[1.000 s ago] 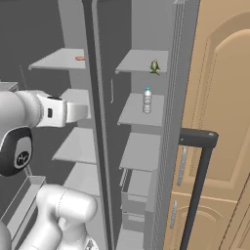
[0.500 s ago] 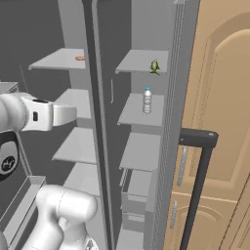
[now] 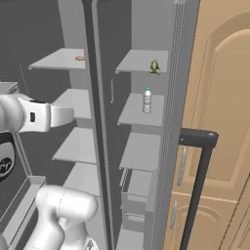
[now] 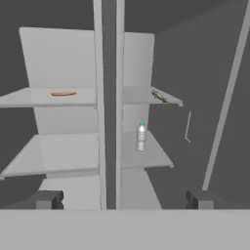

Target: There's a fish in the fridge that needs to be moved to the freezer for freezing. Pick up the fish from the fridge, place it on any shelf in the freezer, and close the fridge and freezer doors when done.

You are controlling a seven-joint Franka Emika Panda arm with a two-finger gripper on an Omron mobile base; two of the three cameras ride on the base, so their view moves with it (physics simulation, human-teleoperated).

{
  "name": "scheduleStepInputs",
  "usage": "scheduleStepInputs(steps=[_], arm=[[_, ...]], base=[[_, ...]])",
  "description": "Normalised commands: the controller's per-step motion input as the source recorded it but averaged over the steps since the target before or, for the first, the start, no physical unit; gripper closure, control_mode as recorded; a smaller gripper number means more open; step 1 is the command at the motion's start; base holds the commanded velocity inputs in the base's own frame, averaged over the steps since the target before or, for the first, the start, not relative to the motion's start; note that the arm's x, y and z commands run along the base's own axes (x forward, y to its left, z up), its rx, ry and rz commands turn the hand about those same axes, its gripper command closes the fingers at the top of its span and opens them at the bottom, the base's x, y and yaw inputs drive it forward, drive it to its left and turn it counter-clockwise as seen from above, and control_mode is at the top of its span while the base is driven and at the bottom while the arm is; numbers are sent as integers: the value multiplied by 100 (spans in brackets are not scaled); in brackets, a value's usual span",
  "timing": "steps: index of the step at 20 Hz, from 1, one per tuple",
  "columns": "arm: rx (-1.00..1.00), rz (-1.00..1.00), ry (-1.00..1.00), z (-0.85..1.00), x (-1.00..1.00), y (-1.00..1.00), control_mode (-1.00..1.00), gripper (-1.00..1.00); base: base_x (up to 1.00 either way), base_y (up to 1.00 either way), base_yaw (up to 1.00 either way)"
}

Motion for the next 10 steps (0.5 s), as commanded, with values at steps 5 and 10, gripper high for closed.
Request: scheduleStepInputs(steps=[5,10], arm=[[0,4,0,-29,0,22,-100,-100],[0,2,0,-18,-18,19,100,-100]], base=[[0,0,0],[-10,2,0]])
